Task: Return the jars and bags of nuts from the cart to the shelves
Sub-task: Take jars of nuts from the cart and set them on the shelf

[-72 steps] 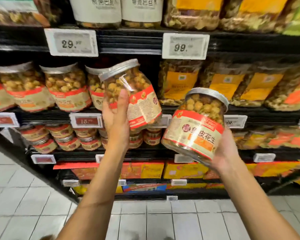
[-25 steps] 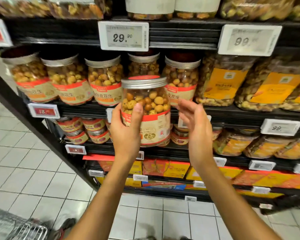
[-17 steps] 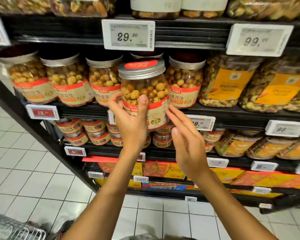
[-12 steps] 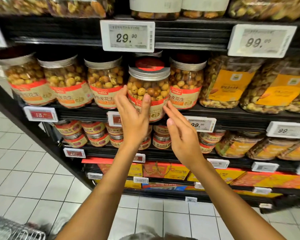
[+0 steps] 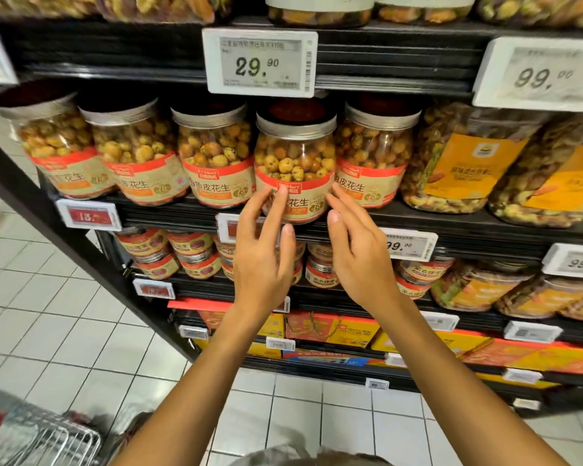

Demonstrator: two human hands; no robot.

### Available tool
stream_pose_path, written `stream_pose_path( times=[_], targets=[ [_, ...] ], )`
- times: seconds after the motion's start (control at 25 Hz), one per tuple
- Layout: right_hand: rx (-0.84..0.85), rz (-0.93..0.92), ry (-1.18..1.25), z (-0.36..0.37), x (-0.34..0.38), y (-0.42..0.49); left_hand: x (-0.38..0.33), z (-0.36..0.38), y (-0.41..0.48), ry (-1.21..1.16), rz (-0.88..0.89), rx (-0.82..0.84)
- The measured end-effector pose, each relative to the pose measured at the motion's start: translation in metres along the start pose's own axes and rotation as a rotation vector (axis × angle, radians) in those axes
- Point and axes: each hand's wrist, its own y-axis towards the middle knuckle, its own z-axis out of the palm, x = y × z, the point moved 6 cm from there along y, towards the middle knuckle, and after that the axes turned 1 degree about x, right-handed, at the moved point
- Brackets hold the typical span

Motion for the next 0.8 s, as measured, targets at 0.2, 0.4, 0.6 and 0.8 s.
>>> stream_pose_path(
  times=[0.2, 0.4, 0.6, 0.8],
  targets=[
    [0.129, 0.149, 0.026, 0.002, -0.008, 0.02, 0.003, 0.006, 0.012, 0.026, -0.06, 0.079],
    [-0.087, -0.034, 0.044, -0.012, 0.009, 0.009, 0.006, -0.024, 0.005, 0.015, -0.236, -0.088],
    [0.205, -0.183, 0.312, 0.055, 0.028, -0.025, 0.021, -0.087, -0.075, 0.059, -0.578, -0.361],
    [0.68, -0.107, 0.435, 0.175, 0.073, -0.103, 0.032, -0.19, -0.191, -0.003, -0.981, -0.552]
  ],
)
